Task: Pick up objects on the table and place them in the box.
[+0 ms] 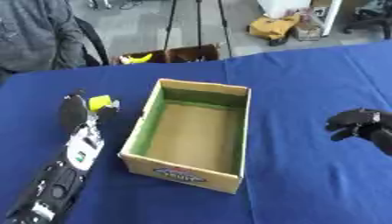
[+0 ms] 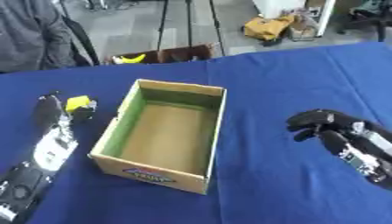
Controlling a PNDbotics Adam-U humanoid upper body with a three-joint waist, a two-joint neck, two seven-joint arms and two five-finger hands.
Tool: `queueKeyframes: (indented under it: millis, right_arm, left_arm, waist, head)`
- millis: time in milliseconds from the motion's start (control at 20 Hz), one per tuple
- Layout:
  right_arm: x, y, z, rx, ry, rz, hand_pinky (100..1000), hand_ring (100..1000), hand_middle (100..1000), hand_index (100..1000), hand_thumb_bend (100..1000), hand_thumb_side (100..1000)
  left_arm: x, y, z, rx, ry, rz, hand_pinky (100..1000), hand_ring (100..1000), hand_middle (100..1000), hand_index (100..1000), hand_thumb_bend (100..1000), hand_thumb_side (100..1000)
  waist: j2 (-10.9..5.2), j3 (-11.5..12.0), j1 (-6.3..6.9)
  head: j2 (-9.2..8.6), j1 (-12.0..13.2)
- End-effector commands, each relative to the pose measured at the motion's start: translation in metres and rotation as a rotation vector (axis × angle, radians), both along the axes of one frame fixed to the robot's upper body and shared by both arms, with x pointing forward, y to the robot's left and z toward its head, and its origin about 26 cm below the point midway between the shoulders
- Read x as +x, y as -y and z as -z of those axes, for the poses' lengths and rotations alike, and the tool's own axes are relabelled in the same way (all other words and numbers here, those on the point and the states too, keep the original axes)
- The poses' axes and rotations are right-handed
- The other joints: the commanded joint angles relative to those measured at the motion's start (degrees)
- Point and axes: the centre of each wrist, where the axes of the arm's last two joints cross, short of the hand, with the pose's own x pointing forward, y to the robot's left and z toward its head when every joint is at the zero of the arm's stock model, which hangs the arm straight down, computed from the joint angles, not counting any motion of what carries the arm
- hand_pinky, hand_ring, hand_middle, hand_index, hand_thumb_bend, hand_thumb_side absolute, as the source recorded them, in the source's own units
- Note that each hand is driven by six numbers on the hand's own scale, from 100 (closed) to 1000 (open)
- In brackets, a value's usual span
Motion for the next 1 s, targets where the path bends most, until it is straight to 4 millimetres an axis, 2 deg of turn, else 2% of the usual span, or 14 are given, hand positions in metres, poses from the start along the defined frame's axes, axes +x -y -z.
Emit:
queueKeyframes:
  millis: [50, 100, 150, 200, 250, 450, 500, 750, 1000]
  right_arm:
    - [0.0, 0.001, -0.007, -0.009, 0.022, -0.003, 745, 819, 800, 848, 100, 789]
    - [0.0, 0.001, -0.007, -0.009, 0.022, -0.003, 745, 819, 800, 847, 100, 796]
    - [0.0, 0.001, -0.007, -0.009, 0.021, -0.003, 745, 819, 800, 847, 100, 796]
    - [0.0, 0.001, -0.007, -0.009, 0.021, -0.003, 745, 819, 799, 847, 100, 796]
    - [0.001, 0.001, -0.007, -0.009, 0.021, -0.003, 745, 819, 799, 847, 100, 796]
    - [0.001, 0.001, -0.007, -0.008, 0.02, -0.004, 745, 819, 799, 848, 100, 796]
    - [0.001, 0.001, -0.007, -0.008, 0.021, -0.004, 745, 819, 799, 848, 100, 795]
    - [0.001, 0.002, -0.007, -0.006, 0.021, -0.003, 745, 820, 799, 847, 100, 795]
    - [0.001, 0.002, -0.006, -0.005, 0.02, -0.001, 745, 819, 799, 847, 100, 796]
  left_arm:
    - [0.003, -0.003, -0.008, 0.027, 0.002, -0.049, 386, 481, 456, 798, 548, 372]
    - [0.003, -0.002, -0.007, 0.022, -0.014, -0.045, 390, 480, 454, 797, 491, 349]
    - [0.002, -0.002, -0.006, 0.018, -0.027, -0.04, 390, 480, 454, 797, 491, 349]
    - [0.002, -0.003, -0.006, 0.014, -0.039, -0.036, 385, 477, 453, 797, 421, 323]
    - [0.002, -0.003, -0.005, 0.012, -0.049, -0.032, 385, 477, 453, 797, 421, 323]
    - [0.002, -0.004, -0.006, 0.006, -0.062, -0.03, 343, 452, 436, 783, 127, 220]
    - [0.002, -0.004, -0.007, 0.003, -0.059, -0.031, 340, 449, 433, 779, 100, 207]
    - [0.003, -0.005, -0.014, -0.011, -0.002, -0.04, 316, 426, 409, 756, 100, 194]
    - [0.004, -0.005, -0.033, -0.029, 0.116, -0.035, 272, 394, 384, 734, 100, 190]
  waist:
    - [-0.88, -0.05, -0.39]
    - [-0.88, -0.06, -0.39]
    - [-0.89, -0.06, -0.38]
    - [-0.9, -0.06, -0.37]
    - [-0.91, -0.06, -0.37]
    - [-0.95, -0.01, -0.4]
    - [-0.96, 0.0, -0.42]
    - [-1.01, 0.06, -0.46]
    - [-1.11, 0.19, -0.5]
  head:
    - [-0.11, -0.44]
    - [-0.07, -0.5]
    - [-0.04, -0.53]
    - [-0.03, -0.58]
    - [-0.02, -0.62]
    - [-0.05, -0.72]
    - [-0.07, -0.75]
    - [-0.17, -0.86]
    - [-0.3, -1.02]
